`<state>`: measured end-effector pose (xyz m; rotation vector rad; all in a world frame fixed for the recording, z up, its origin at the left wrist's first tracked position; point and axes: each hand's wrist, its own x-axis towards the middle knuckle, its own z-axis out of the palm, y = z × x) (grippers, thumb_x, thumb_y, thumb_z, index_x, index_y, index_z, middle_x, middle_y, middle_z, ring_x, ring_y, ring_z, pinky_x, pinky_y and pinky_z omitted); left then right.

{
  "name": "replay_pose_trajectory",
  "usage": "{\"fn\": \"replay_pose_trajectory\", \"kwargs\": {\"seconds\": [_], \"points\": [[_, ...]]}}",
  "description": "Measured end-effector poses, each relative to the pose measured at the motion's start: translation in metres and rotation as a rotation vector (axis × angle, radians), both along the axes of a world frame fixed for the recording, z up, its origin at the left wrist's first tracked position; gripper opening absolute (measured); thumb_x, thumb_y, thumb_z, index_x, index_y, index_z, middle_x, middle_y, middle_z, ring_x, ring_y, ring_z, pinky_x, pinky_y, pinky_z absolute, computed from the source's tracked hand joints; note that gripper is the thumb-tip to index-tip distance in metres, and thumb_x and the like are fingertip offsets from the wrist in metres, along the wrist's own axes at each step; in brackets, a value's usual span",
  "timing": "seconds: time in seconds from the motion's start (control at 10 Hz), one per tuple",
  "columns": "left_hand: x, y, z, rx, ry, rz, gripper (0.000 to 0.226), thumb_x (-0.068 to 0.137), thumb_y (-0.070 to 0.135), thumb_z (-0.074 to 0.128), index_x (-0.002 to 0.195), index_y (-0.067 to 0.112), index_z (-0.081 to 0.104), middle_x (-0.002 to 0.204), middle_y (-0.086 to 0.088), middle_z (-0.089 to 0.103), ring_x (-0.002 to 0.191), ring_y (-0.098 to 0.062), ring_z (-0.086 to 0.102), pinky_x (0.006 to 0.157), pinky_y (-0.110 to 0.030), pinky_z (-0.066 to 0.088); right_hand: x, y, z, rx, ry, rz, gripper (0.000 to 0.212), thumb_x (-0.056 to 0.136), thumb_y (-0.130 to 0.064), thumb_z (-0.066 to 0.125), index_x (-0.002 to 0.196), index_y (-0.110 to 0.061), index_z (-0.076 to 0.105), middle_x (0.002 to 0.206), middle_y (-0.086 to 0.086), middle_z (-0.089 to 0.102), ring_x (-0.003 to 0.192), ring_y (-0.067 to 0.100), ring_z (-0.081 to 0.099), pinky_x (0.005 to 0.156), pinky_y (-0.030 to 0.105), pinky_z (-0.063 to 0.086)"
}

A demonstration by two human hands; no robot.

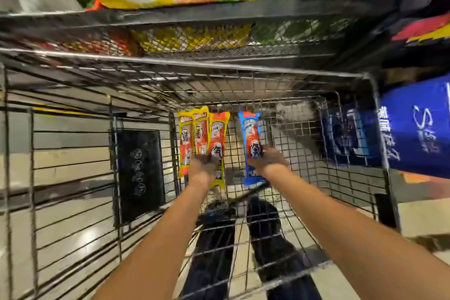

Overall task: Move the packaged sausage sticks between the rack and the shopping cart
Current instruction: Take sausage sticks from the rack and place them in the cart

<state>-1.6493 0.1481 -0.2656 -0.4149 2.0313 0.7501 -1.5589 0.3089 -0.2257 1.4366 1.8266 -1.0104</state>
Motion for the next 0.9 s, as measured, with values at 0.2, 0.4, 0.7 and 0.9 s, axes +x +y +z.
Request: {"fn": "replay_pose_trajectory", "kwargs": {"seconds": [0.2, 0.4, 0.7, 0.9], "points": [[-0.008, 0.015, -0.061, 0.098, 0.111, 0.088, 0.017, 0.089, 0.017, 0.069, 0.082, 0.015, 0.054, 0.082, -0.002, 0.062, 0.074, -0.019, 0.059, 0.056, -0.024, 0.044, -0.012, -0.007, -0.068, 0.117, 0.023, 0.005, 0.033, 0.088, -0.043, 0.060, 0.109, -0.018, 0.063, 0.102, 0.006, 0.070, 0.079, 0.026, 0.062, 0.056, 0.024, 0.041], [-0.002, 0.011, -0.104, 0.013, 0.238, -0.103, 0.028, 0.085, 0.041, 0.068, 0.087, 0.016, 0.058, 0.080, -0.001, 0.063, 0.073, -0.020, 0.060, 0.063, -0.028, 0.046, -0.019, -0.016, -0.106, 0.196, 0.026, -0.035, 0.030, 0.091, -0.035, 0.062, 0.110, -0.014, 0.052, 0.112, 0.010, 0.068, 0.102, 0.032, 0.066, 0.074, 0.032, 0.050], [-0.001, 0.018, -0.117, -0.188, 0.356, -0.292, 0.048, 0.079, 0.059, 0.062, 0.105, 0.019, 0.058, 0.102, -0.004, 0.063, 0.093, -0.026, 0.063, 0.078, -0.038, 0.054, -0.019, -0.025, -0.138, 0.189, 0.066, -0.096, 0.045, 0.085, -0.030, 0.071, 0.117, -0.011, 0.045, 0.116, 0.013, 0.062, 0.102, 0.034, 0.063, 0.073, 0.035, 0.051], [0.003, 0.017, -0.112, -0.162, 0.338, -0.295, 0.058, 0.085, 0.052, 0.063, 0.129, 0.017, 0.051, 0.131, -0.008, 0.049, 0.112, -0.029, 0.056, 0.089, -0.041, 0.049, -0.015, -0.030, -0.140, 0.149, 0.142, -0.211, 0.045, 0.079, -0.024, 0.075, 0.112, -0.016, 0.047, 0.109, 0.006, 0.062, 0.095, 0.027, 0.065, 0.076, 0.045, 0.058]]}}
